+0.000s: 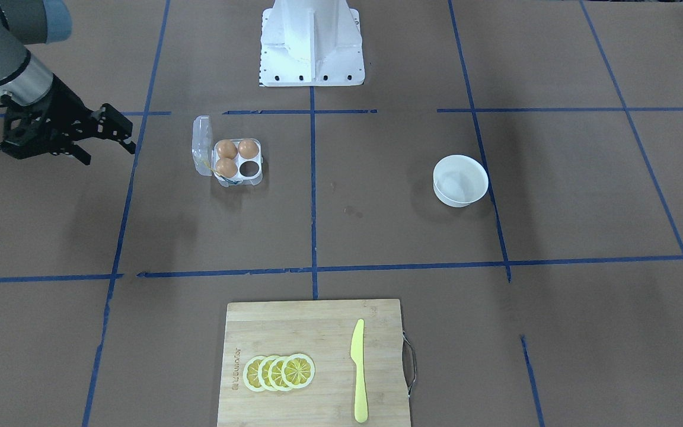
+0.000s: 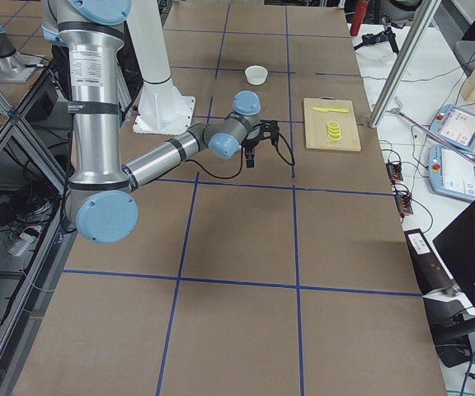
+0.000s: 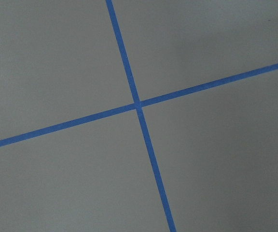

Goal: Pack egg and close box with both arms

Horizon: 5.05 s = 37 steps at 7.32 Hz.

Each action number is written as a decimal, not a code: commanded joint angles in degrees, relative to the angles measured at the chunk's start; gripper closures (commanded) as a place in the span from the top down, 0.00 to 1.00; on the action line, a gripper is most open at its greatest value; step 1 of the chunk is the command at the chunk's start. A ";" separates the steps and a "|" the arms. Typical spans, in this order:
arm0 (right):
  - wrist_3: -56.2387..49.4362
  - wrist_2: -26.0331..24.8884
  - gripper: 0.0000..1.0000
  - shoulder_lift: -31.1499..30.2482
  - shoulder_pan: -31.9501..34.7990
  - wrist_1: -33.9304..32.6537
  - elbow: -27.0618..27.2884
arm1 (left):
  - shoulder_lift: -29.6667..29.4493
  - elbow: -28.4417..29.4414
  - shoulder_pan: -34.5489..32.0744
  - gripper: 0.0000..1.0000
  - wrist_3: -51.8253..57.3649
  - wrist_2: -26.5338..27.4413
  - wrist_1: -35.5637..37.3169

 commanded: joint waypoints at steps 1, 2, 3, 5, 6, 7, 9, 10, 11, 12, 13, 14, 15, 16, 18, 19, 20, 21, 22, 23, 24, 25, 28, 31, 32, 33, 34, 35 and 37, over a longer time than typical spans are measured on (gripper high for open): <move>9.66 -7.32 1.00 4.84 -8.53 0.09 -0.28 | -0.40 0.10 0.04 1.00 0.09 0.38 -0.03; 10.39 -9.61 1.00 5.55 -10.73 0.09 -0.45 | -0.31 0.10 0.04 1.00 0.09 0.47 -0.03; 10.40 -10.50 1.00 7.56 -11.45 0.09 -0.98 | -0.40 0.10 0.04 1.00 0.09 0.47 -0.03; 10.40 -10.69 1.00 8.37 -11.63 0.09 -1.60 | -0.40 0.01 0.04 1.00 0.09 0.38 -0.03; 10.40 -10.69 1.00 8.46 -11.63 0.09 -1.60 | -0.31 -0.08 -0.05 1.00 0.09 0.38 -0.03; 10.40 -10.60 1.00 8.55 -11.63 0.09 -1.51 | -0.31 0.01 -0.05 1.00 0.09 0.38 -0.03; 9.97 -10.42 1.00 8.29 -10.33 -1.75 -1.60 | -0.23 0.10 -0.05 1.00 0.09 0.38 -0.03; 9.27 -10.16 1.00 8.20 -8.40 -4.28 -1.42 | -0.05 0.01 0.04 1.00 0.17 0.47 -0.03; 8.13 -9.55 1.00 8.02 -6.12 -5.96 -1.34 | -0.05 0.01 -0.05 1.00 0.26 0.47 -0.03; 3.24 -8.67 1.00 7.59 -4.62 -7.46 -1.33 | -0.05 0.10 0.04 1.00 0.26 0.38 -0.03; -1.16 -7.80 1.00 5.23 -2.08 -7.56 -0.81 | 0.04 0.10 -0.05 1.00 0.26 0.38 -0.03; -5.20 -4.31 1.00 3.30 2.30 -7.65 -0.81 | 0.04 0.36 0.04 1.00 0.26 0.38 -0.12; -13.42 -0.09 1.00 -0.29 7.91 -7.65 -0.81 | -0.05 0.62 0.04 1.00 0.26 0.38 -0.12; -22.99 2.12 1.00 -4.07 13.10 -7.74 -1.42 | 0.13 0.62 -0.05 1.00 0.26 0.38 -0.12; -43.21 2.50 1.00 -8.23 23.12 -11.49 -5.53 | 0.30 0.62 -0.05 1.00 0.26 0.38 -0.12; -51.22 3.54 1.00 -8.15 28.65 -16.74 -6.68 | 0.30 0.54 0.04 1.00 0.26 0.38 -0.12; -60.69 4.25 1.00 -7.98 33.84 -23.05 -7.04 | 0.22 0.62 -0.05 1.00 0.26 0.38 -0.38; -68.71 4.25 1.00 -7.97 38.16 -28.08 -7.13 | 0.30 0.71 0.04 1.00 0.26 0.38 -0.90; -74.97 4.17 1.00 -7.97 41.16 -32.13 -7.22 | 0.30 0.80 0.04 1.00 0.26 0.38 -0.91; -76.25 3.56 1.00 -8.15 42.06 -37.39 -6.96 | 0.30 0.71 0.04 1.00 0.26 0.38 -0.91; -75.39 3.55 1.00 -10.93 42.16 -39.44 -7.31 | 0.30 0.71 0.04 1.00 0.26 0.38 -0.91; -75.29 4.60 1.00 -12.35 42.42 -39.29 -8.18 | 0.39 0.62 -0.05 1.00 0.26 0.38 -0.91; -75.38 5.40 1.00 -12.45 46.64 -38.77 -10.74 | 0.21 0.71 0.04 1.00 0.18 0.38 -1.00; -75.38 5.48 1.00 -12.11 46.64 -38.76 -11.35 | 0.30 0.71 0.04 1.00 0.18 0.38 -1.00; -75.38 5.40 1.00 -12.10 46.64 -37.89 -11.35 | 0.30 0.71 0.04 1.00 0.18 0.38 -1.00; -75.47 5.40 1.00 -12.19 46.64 -36.06 -11.44 | 0.30 0.71 0.04 1.00 0.26 0.38 -0.91; -75.47 5.48 1.00 -12.19 46.64 -34.65 -12.31 | 0.30 0.71 0.04 1.00 0.18 0.38 -0.91; -75.38 5.49 1.00 -12.28 46.64 -31.50 -13.28 | 0.30 0.80 0.04 1.00 0.18 0.38 -0.91; -75.12 5.66 1.00 -11.67 46.64 -31.03 -13.11 | 0.39 0.80 0.04 1.00 0.18 0.38 -0.91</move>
